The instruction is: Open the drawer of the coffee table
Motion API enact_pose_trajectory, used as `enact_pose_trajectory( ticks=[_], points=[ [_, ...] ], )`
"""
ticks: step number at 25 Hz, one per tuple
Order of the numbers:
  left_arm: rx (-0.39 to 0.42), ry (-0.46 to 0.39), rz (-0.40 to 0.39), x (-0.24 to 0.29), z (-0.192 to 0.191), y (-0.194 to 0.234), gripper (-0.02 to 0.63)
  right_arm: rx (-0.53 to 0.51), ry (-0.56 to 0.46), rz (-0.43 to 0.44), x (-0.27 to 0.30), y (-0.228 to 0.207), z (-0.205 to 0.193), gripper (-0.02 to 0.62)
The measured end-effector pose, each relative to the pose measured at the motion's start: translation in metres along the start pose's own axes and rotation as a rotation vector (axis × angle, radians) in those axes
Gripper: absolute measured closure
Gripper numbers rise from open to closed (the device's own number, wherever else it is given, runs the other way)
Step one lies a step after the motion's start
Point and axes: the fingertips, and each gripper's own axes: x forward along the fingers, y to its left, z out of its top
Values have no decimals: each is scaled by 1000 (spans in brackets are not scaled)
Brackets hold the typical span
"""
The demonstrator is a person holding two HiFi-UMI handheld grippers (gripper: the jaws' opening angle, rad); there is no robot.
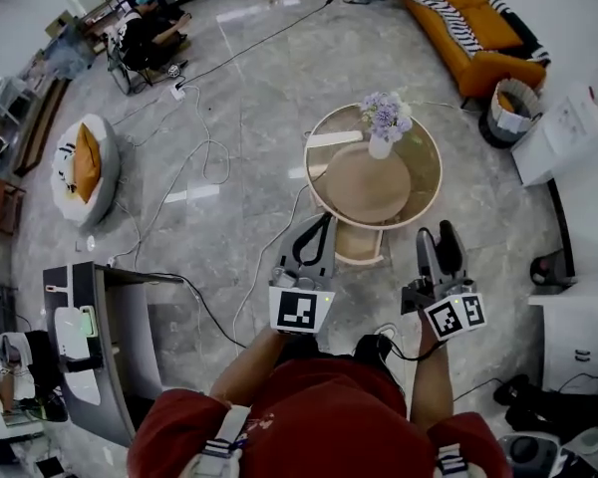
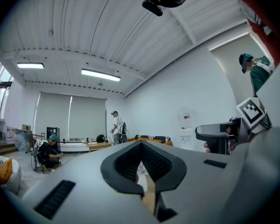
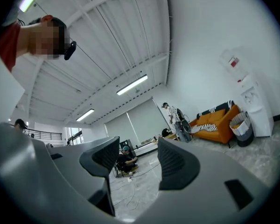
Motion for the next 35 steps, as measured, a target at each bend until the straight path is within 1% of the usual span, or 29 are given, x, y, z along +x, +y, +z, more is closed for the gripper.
enact_pose_trajectory(
  ticks=[2, 4, 6, 8, 11, 14, 16, 18, 20, 23, 27, 31, 35],
  points=[
    [14, -30, -3, -3, 14, -1, 594, -57, -11, -27, -1, 6, 15, 327],
    [14, -38, 1, -6, 22, -1, 594, -151, -5, -54, -1, 12, 26, 351],
    [18, -46, 1, -6, 29, -1, 594, -231, -16, -65, 0, 20, 39, 354],
    [24, -60, -3, -5, 35, -1, 594, -272, -34, -85, 0, 23, 49, 357],
    [30, -80, -8, -7, 40, 1, 594, -336, -36, -151, 1, 25, 57, 371],
    [38, -86, -12, -7, 43, 3, 594, -425, -18, -213, 3, 26, 60, 411],
    [39, -90, -11, -4, 45, 5, 594, -470, -10, -228, 6, 27, 62, 438],
    [45, -95, -13, 0, 47, 4, 594, -492, -19, -223, 8, 28, 66, 446],
    [50, -97, -16, 3, 47, 0, 594, -510, -24, -224, 8, 27, 69, 469],
    [46, -101, -23, 8, 47, -6, 594, -554, -17, -250, 8, 22, 73, 507],
    [54, -110, -39, 10, 47, -13, 594, -575, -5, -254, 7, 22, 72, 553],
    [38, -108, -35, 11, 47, -10, 594, -583, 7, -247, 10, 26, 69, 568],
    [42, -109, -31, 12, 49, -10, 594, -588, 27, -238, 12, 26, 67, 568]
  ],
)
